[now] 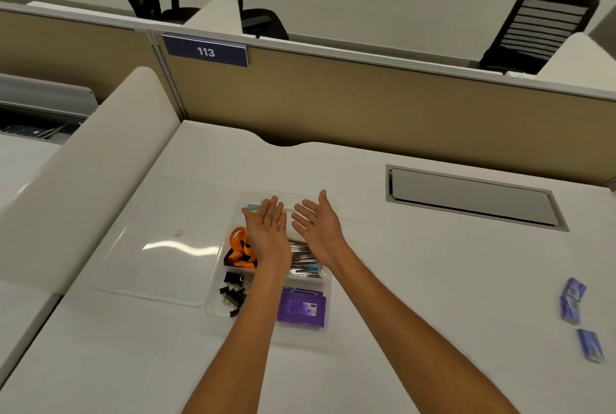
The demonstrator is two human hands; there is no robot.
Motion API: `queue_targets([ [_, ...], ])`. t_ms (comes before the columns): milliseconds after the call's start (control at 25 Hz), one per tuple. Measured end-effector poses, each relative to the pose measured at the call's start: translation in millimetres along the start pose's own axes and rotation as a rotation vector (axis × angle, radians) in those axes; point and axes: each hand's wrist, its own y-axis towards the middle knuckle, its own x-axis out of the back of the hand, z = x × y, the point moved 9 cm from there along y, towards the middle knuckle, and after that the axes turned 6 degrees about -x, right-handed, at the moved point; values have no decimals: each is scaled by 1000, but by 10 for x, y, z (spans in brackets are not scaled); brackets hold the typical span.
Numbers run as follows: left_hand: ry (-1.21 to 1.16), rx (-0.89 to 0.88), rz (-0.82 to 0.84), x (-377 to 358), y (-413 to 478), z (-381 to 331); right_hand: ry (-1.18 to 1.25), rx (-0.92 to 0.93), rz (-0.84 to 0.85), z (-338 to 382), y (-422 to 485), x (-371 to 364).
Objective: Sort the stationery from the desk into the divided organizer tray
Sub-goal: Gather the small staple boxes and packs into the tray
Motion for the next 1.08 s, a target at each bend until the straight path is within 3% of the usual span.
queue_targets([
  [480,140,227,193,-669,-1008,1551,114,212,-167,532,-1036,1927],
  [960,457,478,409,-1265,-2131,3483,173,375,-527,880,-2229,4414],
  [1080,525,500,453,-1374,-2271,3814,82,415,-665,995,-2476,4882],
])
